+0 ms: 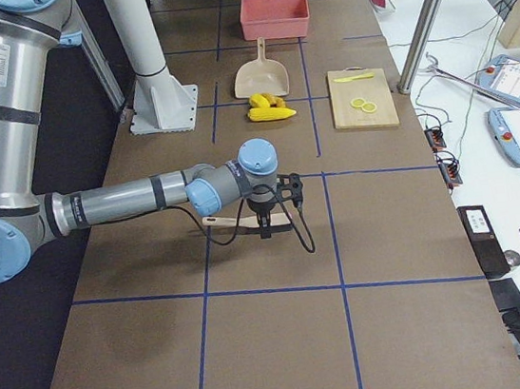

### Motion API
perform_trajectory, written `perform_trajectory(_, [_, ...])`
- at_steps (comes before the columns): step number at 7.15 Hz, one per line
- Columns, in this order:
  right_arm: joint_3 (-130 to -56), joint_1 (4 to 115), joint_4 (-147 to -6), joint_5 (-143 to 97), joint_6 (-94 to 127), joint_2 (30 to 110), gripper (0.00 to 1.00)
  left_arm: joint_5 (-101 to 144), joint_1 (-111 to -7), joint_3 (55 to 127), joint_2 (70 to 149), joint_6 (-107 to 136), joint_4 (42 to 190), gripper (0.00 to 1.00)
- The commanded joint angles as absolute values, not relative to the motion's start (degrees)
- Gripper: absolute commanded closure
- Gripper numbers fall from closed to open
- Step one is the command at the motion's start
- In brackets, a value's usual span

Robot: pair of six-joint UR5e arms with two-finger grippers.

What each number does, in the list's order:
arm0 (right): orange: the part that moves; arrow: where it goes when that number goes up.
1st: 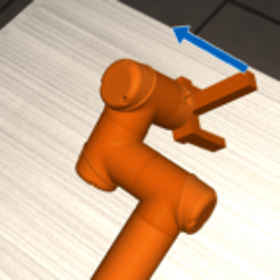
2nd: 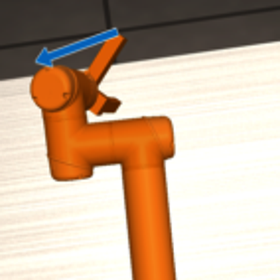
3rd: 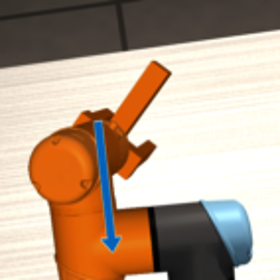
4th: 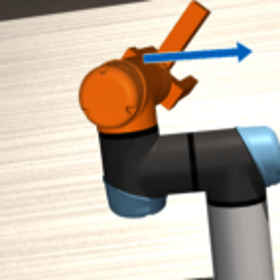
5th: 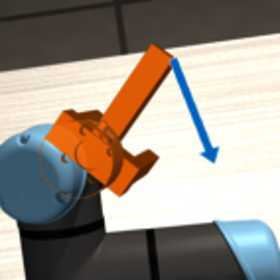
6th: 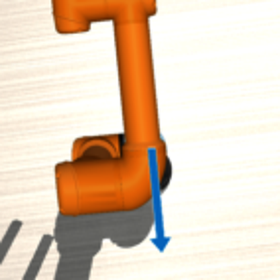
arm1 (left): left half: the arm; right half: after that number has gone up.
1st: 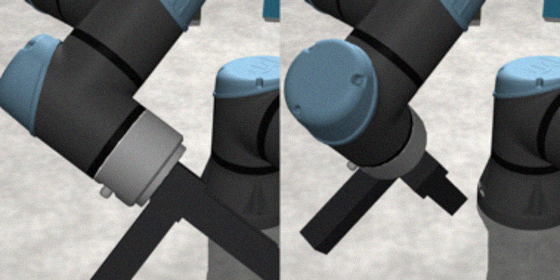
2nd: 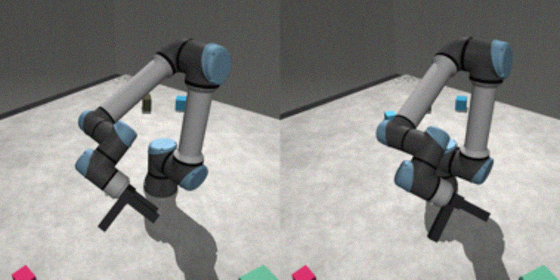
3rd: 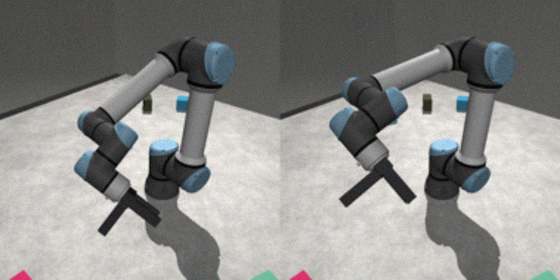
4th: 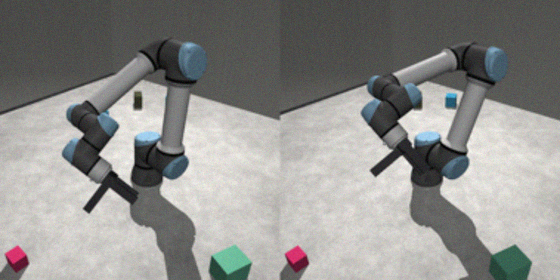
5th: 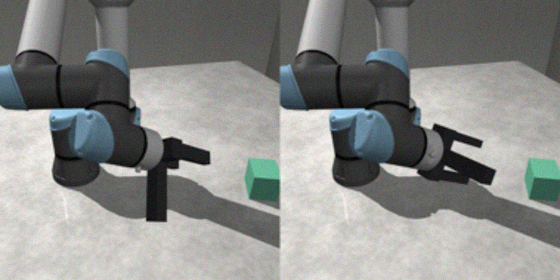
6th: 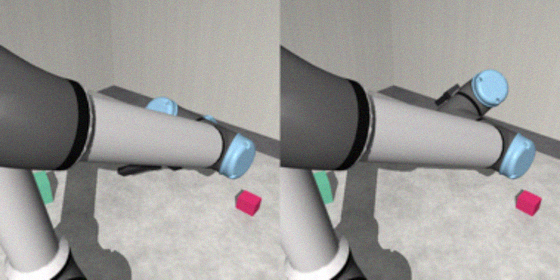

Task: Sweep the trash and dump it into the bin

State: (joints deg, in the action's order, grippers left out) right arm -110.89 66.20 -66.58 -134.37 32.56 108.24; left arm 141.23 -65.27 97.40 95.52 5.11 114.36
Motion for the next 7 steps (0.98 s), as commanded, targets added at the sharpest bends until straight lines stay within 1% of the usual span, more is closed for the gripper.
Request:
perform_trajectory(1, [-110.92, 60.39, -50.34, -131.58, 44.09, 115.01, 0.01, 139.41, -58.99, 96.86, 103.5, 7.56, 114.53, 0.0])
perform_trajectory(2, [-110.92, 59.34, -48.79, -131.57, 44.9, 115.83, 0.01, 136.96, -56.02, 96.51, 105.1, 7.65, 114.35, 0.0])
perform_trajectory(3, [-111.18, 57.59, -48.61, -130.7, 50.13, 115.84, 0.01, 134.06, -54.16, 96.68, 105.38, 8.69, 114.69, 0.0])
perform_trajectory(4, [-111.7, 53.74, -48.6, -127.65, 53.32, 115.75, 0.01, 132.21, -52.75, 96.77, 106.08, 10.09, 114.78, 0.0])
perform_trajectory(5, [-111.71, 49.26, -48.6, -123.61, 55.09, 115.75, 0.01, 132.1, -52.56, 96.94, 106.26, 10.28, 114.87, 0.0])
perform_trajectory(7, [-111.45, 46.16, -48.52, -121.39, 59.32, 115.66, 0.02, 132.1, -50.89, 96.68, 106.96, 11.95, 114.87, 0.0])
